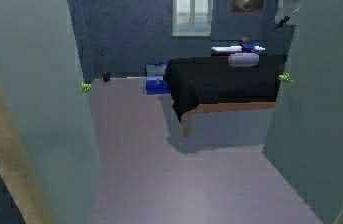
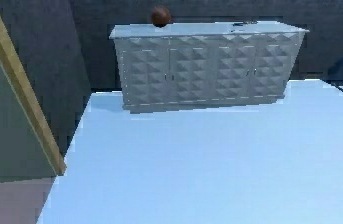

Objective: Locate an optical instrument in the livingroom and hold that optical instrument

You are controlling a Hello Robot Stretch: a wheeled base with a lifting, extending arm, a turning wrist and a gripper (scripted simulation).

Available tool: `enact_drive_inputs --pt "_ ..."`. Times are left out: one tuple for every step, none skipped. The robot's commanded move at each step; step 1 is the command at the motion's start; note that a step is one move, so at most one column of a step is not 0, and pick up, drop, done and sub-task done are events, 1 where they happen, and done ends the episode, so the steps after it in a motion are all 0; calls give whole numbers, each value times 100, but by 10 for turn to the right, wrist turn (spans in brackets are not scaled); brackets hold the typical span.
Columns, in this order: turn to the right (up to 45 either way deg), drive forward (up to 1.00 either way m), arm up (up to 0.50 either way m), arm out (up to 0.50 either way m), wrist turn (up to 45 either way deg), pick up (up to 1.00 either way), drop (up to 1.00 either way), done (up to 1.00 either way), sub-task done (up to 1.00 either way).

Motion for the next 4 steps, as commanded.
enact_drive_inputs --pt "30 0 0 0 0 0 0 0 0" --pt "0 40 0 0 0 0 0 0 0" --pt "-90 0 0 0 0 0 0 0 0" --pt "0 100 0 0 0 0 0 0 0"
